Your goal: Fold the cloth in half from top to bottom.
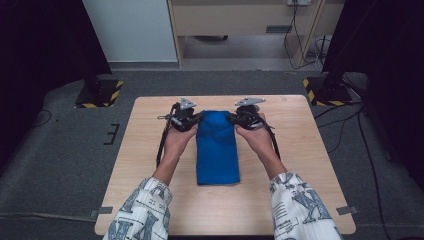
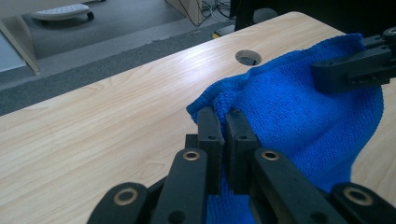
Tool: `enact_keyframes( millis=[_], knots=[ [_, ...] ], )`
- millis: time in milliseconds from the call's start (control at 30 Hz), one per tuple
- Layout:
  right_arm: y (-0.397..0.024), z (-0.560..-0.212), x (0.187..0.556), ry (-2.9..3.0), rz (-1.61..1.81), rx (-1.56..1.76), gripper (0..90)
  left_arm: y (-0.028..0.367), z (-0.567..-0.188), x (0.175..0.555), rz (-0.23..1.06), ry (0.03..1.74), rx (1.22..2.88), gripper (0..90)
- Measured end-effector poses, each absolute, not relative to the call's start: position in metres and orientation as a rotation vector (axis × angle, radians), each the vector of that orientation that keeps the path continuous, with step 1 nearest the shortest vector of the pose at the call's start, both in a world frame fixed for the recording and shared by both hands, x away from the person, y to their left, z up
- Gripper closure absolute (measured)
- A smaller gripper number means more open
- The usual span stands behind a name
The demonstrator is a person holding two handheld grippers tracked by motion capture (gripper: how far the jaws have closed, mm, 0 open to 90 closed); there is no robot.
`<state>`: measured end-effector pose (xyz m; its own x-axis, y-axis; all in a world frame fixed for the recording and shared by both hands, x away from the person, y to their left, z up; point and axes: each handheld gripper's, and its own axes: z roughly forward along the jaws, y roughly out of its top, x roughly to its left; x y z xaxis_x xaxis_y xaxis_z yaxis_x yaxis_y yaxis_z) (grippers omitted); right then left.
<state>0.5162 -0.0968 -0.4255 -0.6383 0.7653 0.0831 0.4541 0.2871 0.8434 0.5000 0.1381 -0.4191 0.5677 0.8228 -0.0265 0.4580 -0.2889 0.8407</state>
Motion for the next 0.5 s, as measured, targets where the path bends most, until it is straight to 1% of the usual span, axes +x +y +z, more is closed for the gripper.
enact_keyframes(
  millis=[267,500],
  knots=[
    [-0.106,-0.437,0.495,2.249,1.302,1.079,85.0,0.134,-0.428,0.479,0.519,1.003,1.955,86.4],
    [-0.108,-0.453,0.486,2.283,1.291,1.081,84.7,0.135,-0.442,0.461,0.495,1.000,1.963,86.4]
  ],
)
